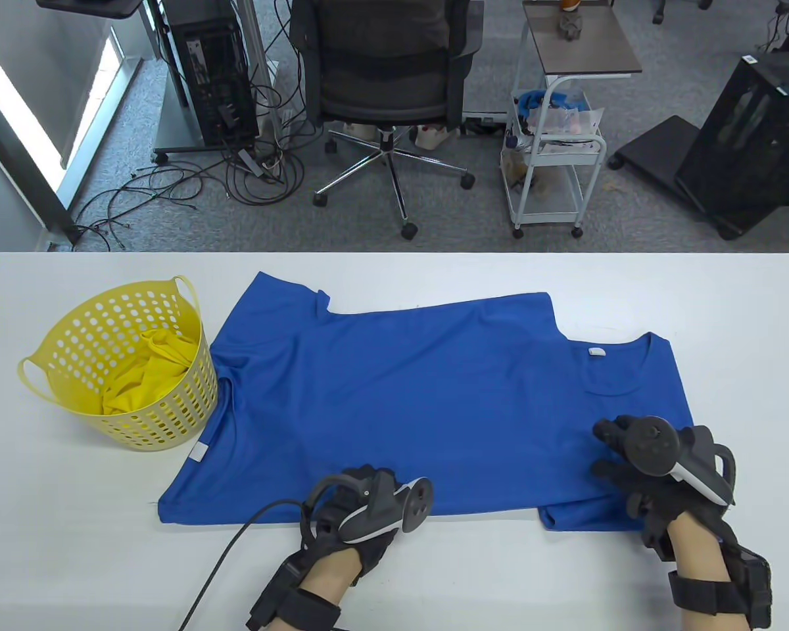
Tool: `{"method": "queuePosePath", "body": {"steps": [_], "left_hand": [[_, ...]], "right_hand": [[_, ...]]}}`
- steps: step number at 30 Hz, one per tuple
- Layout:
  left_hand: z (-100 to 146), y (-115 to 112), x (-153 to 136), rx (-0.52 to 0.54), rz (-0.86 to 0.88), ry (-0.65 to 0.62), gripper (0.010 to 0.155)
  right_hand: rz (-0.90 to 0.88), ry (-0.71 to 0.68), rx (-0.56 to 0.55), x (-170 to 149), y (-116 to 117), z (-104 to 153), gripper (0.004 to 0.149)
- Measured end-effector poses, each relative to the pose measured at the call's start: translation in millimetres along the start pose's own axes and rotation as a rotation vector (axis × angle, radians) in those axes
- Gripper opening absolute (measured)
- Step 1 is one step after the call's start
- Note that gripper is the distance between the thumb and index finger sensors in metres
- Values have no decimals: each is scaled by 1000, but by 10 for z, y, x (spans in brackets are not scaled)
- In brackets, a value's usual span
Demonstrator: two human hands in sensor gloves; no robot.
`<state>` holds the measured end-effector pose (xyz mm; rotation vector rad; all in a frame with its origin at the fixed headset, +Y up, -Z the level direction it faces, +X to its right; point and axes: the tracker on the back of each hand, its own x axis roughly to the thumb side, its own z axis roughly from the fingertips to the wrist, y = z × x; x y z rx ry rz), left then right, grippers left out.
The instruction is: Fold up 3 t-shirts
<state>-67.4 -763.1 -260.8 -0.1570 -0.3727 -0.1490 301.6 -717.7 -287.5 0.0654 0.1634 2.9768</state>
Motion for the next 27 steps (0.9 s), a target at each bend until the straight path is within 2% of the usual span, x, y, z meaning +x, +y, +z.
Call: {"method": "queuePosePath", "body": {"steps": [6,11,14,20,22,24,27], "left_hand": [[45,297,-139,156,81,55,41],[8,519,-247,222,73,95,41],[-54,668,-277,255,66,109,41],[-232,1050,-228,293,72,140,41],[-275,1174,-200,315,81,202,41],[-303,1237,-209,312,151,229,41],[-312,1283,-270,309,168,254,41]], "right_hand": [[-76,-33,-28,117,-108,-10,67],[-123,-84,-54,293,-257,-36,68],[-150,-106,-30,402,-310,-87,68],[-164,-153,34,698,-253,-209,68],[-174,-169,67,797,-220,-247,69],[-187,-182,84,875,-196,-275,69],[-183,-209,103,1007,-172,-326,70]]}}
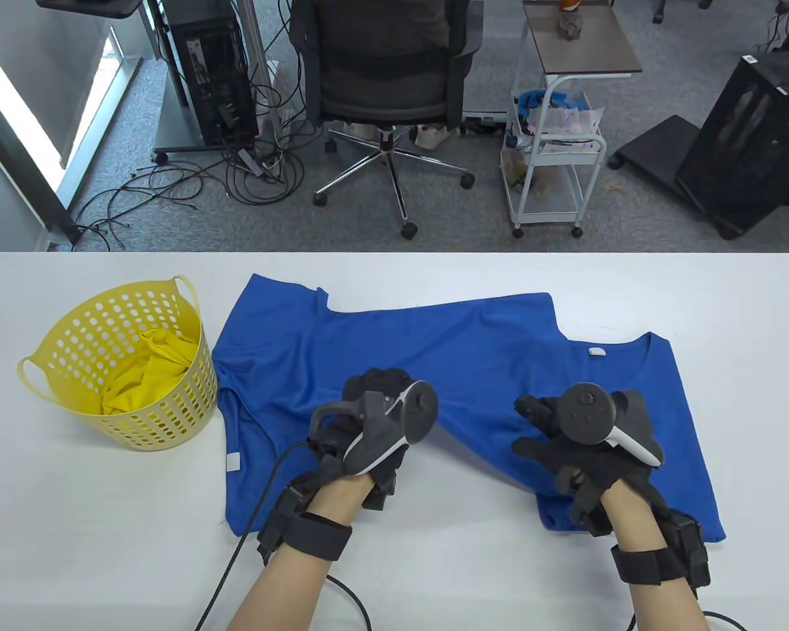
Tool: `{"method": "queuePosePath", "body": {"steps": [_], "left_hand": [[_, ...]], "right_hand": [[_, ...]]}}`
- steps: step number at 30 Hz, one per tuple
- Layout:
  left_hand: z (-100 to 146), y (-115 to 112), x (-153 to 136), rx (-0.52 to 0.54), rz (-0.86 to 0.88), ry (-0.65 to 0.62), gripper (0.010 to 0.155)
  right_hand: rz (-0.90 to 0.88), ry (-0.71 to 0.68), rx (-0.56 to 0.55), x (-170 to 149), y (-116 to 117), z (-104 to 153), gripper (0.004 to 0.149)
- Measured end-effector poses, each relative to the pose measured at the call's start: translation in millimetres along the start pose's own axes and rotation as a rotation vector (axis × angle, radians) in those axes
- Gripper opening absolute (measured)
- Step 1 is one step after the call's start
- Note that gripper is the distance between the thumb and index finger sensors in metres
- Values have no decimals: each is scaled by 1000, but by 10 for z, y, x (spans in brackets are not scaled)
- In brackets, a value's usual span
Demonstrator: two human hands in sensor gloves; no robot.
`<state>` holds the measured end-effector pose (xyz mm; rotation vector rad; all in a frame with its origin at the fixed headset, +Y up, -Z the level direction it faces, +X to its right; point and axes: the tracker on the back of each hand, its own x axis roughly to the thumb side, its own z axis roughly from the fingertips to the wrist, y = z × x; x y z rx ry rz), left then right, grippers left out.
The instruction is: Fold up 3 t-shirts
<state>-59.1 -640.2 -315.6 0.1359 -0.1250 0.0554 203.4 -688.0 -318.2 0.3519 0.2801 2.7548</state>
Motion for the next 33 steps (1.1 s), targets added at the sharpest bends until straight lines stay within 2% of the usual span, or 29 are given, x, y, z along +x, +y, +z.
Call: {"method": "queuePosePath", "body": {"steps": [6,11,16,24,27,33], "left_hand": [[-76,105,-115,-7,22,49,41],[-216,151,16,2,-19,-1,41],[-392,121,59,-24,29,39,41],[-473,55,-14,-41,28,17,41],[-458,82,-2,-18,-28,-24,41],[-437,179,84,-7,-31,-21,41]], "right_hand": [[-22,-15,9,102,-6,-91,70],[-12,-26,4,162,-3,-106,70],[-25,-28,-7,193,1,-144,71],[-101,-37,35,248,216,-352,78],[-102,-47,51,290,313,-398,79],[-106,-66,50,411,412,-388,80]]}}
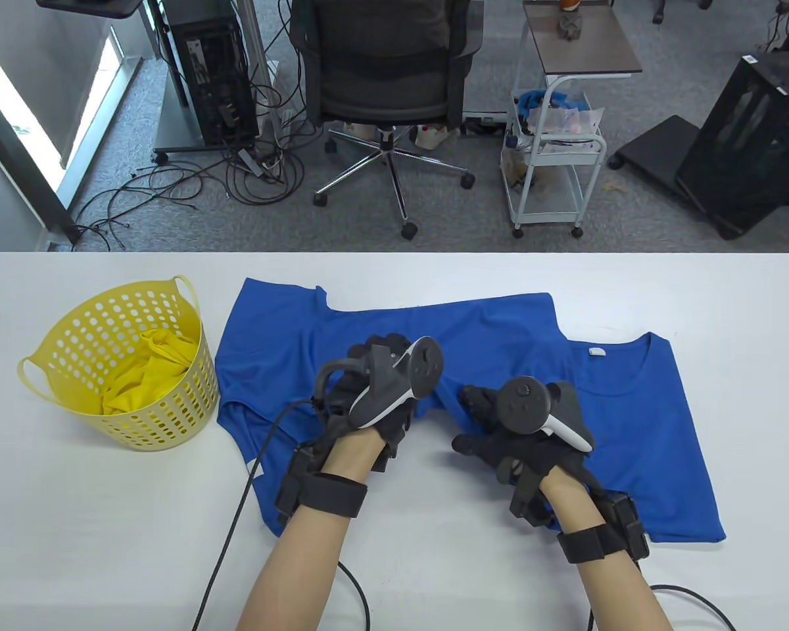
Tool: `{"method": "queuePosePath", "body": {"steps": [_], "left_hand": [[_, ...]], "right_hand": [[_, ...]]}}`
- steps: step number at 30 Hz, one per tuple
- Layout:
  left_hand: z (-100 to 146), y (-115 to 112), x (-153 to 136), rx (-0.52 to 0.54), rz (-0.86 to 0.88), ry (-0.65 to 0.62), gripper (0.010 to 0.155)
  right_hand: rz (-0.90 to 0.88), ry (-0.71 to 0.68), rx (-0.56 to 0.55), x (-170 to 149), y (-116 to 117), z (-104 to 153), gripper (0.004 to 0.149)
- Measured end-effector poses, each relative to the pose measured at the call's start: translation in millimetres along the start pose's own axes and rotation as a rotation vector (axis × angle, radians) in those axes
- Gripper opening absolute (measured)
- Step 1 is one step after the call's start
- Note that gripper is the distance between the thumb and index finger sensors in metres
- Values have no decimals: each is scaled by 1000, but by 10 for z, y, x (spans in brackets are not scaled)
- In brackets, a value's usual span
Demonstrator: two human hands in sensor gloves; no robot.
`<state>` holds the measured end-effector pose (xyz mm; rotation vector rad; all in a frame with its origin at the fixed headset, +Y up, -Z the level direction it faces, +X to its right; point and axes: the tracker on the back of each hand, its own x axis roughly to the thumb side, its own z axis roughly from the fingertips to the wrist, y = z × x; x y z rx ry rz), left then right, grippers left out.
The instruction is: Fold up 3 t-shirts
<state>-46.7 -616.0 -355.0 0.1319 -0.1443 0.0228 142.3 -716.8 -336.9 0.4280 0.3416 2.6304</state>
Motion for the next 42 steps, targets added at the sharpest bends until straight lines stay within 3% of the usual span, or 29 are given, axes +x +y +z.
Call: {"method": "queuePosePath", "body": {"steps": [9,14,20,24,28,34,38,42], "left_hand": [[-29,448,206,90,-9,-2,41],[-23,653,226,146,-10,34,41],[-25,648,190,148,-28,78,41],[14,622,163,145,-7,85,41],[64,639,75,150,-7,105,41],[110,712,-154,164,18,133,41],[126,757,-315,173,29,157,41],[150,796,-515,178,42,191,40]], "right_hand": [[-69,8,-135,93,-92,26,77],[-119,14,-142,124,-90,31,79],[-82,70,-199,258,103,28,99],[34,157,-323,406,286,0,107],[87,250,-418,475,379,-40,99],[53,308,-486,409,406,-115,64],[92,324,-455,358,459,-179,46],[106,356,-368,271,501,-225,44]]}}
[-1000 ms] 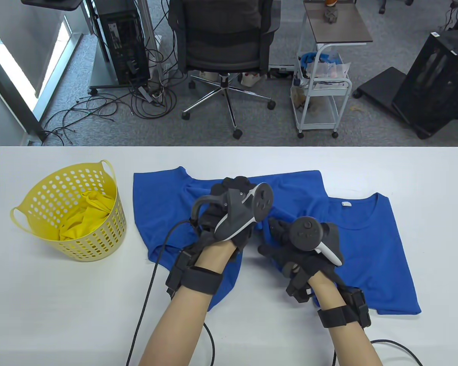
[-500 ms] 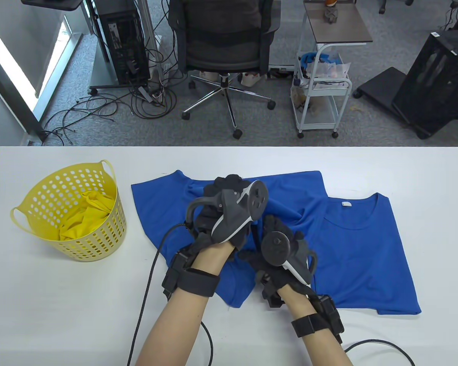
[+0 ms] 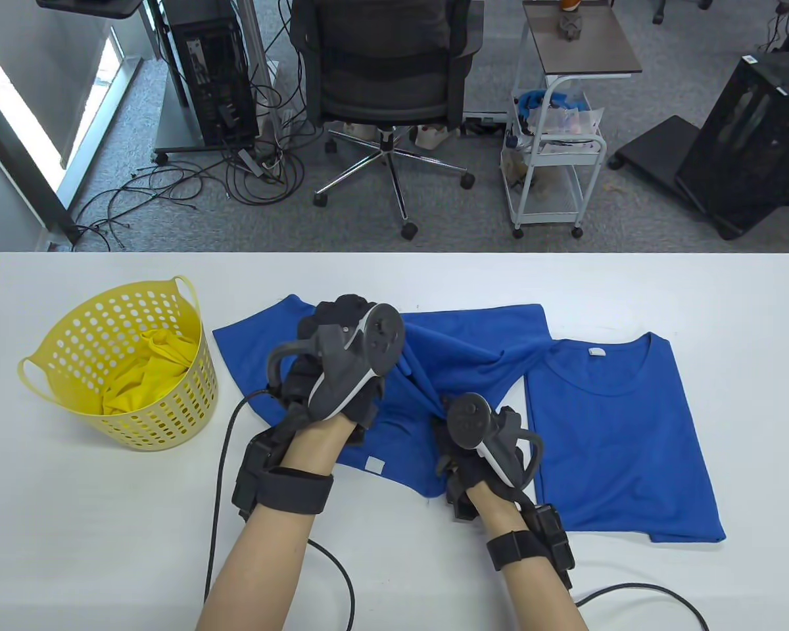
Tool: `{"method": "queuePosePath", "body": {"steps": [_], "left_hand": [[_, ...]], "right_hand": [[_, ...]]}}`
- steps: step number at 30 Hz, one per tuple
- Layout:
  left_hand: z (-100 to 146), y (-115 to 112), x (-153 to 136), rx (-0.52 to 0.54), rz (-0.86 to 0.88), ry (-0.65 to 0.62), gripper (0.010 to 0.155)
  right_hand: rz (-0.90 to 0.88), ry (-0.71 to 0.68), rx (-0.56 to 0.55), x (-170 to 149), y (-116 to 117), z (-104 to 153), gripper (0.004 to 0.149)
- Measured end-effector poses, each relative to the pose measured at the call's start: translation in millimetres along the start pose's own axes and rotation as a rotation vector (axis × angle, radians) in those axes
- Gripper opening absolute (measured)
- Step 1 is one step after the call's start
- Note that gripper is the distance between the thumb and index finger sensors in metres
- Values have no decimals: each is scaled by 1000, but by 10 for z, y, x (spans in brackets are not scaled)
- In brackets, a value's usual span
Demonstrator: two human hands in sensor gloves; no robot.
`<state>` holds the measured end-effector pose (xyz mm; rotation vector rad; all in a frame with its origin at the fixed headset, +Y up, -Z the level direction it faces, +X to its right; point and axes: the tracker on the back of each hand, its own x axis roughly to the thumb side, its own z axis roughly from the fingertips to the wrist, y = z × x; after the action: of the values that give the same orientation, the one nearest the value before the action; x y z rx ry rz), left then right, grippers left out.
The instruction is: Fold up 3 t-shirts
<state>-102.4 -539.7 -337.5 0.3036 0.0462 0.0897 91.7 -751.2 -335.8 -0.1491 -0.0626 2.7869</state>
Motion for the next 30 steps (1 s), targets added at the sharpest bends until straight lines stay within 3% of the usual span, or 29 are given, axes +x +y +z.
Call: {"method": "queuePosePath", "body": {"steps": [3,7,11,14,16,20,23,26,30], "left_hand": [[-20,24,-194,11,1,39,40],[-30,29,-464,-4,-6,94,40],[-3,-34,-806,-52,-48,154,41],[69,-137,-1066,-167,-85,184,40],[137,-219,-1189,-219,-89,196,40],[249,-377,-1319,-354,-57,204,40],[352,-465,-1358,-396,-74,193,39],[462,-541,-1373,-410,-89,180,39],[597,-651,-1405,-497,-96,155,39]], "right_hand": [[75,-3,49,-39,13,-33,43],[135,-38,25,-96,-83,-38,43],[108,-84,-63,-185,-448,1,42],[119,-158,-190,-215,-860,71,42],[73,-194,-217,-218,-1080,109,42],[69,-229,-209,-187,-1292,158,41],[131,-247,-212,-176,-1308,196,41],[157,-300,-129,-198,-1229,225,41],[174,-363,72,-256,-1100,269,41]]}}
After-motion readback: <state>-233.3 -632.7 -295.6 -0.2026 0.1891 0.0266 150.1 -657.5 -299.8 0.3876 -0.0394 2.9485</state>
